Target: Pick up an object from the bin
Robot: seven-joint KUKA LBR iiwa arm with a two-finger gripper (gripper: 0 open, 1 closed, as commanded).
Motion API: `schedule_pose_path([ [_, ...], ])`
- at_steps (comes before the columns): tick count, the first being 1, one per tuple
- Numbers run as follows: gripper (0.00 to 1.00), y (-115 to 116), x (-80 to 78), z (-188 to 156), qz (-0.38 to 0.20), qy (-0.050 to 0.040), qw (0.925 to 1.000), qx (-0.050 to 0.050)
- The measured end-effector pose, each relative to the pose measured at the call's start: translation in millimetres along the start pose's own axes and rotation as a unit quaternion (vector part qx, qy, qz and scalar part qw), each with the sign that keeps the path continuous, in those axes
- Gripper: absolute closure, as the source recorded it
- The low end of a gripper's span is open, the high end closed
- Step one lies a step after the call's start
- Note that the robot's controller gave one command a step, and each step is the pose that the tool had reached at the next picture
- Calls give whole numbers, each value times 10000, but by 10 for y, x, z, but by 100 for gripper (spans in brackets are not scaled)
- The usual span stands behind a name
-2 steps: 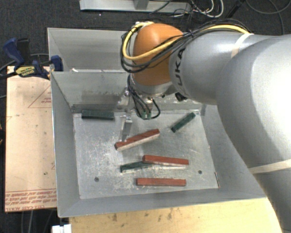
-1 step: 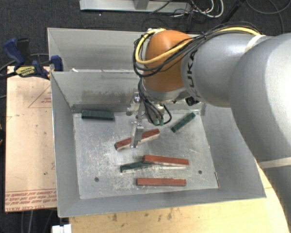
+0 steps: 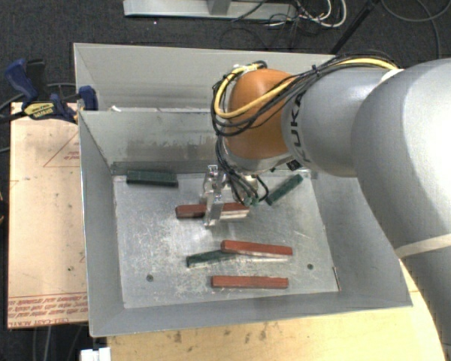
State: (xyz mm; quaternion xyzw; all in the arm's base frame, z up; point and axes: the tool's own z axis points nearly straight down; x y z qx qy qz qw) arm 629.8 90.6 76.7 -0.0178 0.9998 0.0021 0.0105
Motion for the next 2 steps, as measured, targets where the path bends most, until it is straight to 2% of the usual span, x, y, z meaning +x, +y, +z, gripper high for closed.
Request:
schedule_pose_path([
  [1, 100, 0, 0, 0, 0, 0, 10000, 0],
  [2, 100, -10, 93, -1268, -155, 84, 9998, 12],
])
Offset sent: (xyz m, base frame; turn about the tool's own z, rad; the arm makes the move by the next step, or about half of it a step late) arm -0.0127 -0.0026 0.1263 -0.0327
